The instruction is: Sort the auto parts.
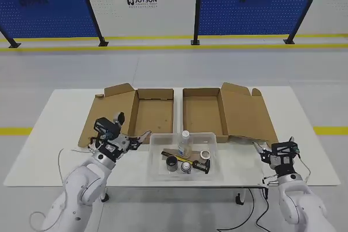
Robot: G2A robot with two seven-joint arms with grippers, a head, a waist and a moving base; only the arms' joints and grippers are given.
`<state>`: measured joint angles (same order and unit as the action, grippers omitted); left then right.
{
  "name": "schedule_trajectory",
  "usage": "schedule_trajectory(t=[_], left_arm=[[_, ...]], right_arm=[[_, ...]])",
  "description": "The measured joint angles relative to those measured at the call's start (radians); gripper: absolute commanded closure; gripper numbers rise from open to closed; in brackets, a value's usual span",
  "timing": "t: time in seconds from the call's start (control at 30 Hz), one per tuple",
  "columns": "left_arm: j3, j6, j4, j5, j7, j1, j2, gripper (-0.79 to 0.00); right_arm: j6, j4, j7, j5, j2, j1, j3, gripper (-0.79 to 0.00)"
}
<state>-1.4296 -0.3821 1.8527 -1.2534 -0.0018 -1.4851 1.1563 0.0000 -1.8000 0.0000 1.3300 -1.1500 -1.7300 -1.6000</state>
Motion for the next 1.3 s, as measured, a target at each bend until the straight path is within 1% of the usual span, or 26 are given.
schedule_trajectory(t=[0.1, 0.27, 0.4, 0.6, 0.7, 0.83, 1.1, 1.3], left_arm=[[0.069, -0.034, -0.038, 0.015, -0.027, 0.065, 0.008, -0.785], [0.19, -0.061, -0.104, -0.013, -0.066, 0.162, 0.023, -0.785], [0.288, -0.05, -0.172, -0.038, -0.087, 0.237, 0.04, -0.785], [0.389, -0.008, -0.277, -0.072, -0.089, 0.325, 0.065, -0.785], [0.417, -0.006, -0.332, -0.047, -0.085, 0.358, 0.076, -0.785], [0.432, -0.019, -0.399, 0.004, -0.085, 0.395, 0.087, -0.785], [0.473, -0.043, -0.514, 0.041, -0.07, 0.436, 0.105, -0.785], [0.513, -0.055, -0.579, 0.037, -0.056, 0.459, 0.12, -0.785]], right_arm=[[0.0, 0.0, 0.0, 0.0, 0.0, 0.0, 0.0, -0.785], [0.0, 0.0, 0.0, 0.0, 0.0, 0.0, 0.0, -0.785], [0.0, 0.0, 0.0, 0.0, 0.0, 0.0, 0.0, -0.785], [0.0, 0.0, 0.0, 0.0, 0.0, 0.0, 0.0, -0.785], [0.0, 0.0, 0.0, 0.0, 0.0, 0.0, 0.0, -0.785], [0.0, 0.0, 0.0, 0.0, 0.0, 0.0, 0.0, -0.785], [0.0, 0.0, 0.0, 0.0, 0.0, 0.0, 0.0, -0.785], [0.0, 0.0, 0.0, 0.0, 0.0, 0.0, 0.0, -0.785]])
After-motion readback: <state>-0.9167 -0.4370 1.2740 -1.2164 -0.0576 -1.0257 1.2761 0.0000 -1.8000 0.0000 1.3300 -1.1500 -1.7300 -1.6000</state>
